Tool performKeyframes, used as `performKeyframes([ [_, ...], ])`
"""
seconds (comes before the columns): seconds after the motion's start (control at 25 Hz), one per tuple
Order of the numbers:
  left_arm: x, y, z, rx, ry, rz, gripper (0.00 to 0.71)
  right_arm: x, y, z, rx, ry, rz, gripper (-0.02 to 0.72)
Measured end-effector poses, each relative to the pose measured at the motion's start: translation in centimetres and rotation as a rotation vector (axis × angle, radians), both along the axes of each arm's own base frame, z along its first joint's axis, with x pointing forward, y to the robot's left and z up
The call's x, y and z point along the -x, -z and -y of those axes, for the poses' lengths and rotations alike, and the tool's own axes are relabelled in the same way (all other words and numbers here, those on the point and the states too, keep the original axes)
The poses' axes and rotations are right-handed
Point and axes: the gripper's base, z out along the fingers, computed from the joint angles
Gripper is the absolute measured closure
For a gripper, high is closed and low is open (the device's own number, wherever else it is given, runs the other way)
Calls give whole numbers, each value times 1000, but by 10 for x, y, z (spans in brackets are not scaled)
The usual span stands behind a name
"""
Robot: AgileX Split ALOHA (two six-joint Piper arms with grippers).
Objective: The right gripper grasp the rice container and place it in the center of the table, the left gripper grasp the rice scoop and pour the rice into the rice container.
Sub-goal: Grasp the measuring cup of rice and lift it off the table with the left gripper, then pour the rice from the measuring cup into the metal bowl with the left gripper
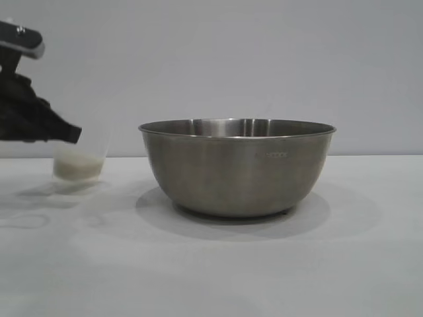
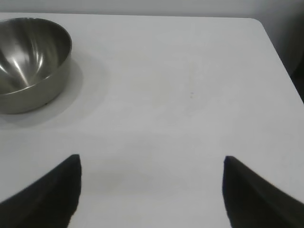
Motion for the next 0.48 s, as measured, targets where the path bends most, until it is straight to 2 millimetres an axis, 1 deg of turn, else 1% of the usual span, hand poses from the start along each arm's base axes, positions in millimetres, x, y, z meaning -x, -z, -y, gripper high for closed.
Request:
performKeyframes([
  [0.08,3,-14,3,-13,40,46,710,0,0,0,0,0,0,141],
  [0.2,5,-28,8,-59,94,105,710,0,0,0,0,0,0,141],
  [0.48,-8,-55,28,-160,274,258,710,0,0,0,0,0,0,141],
])
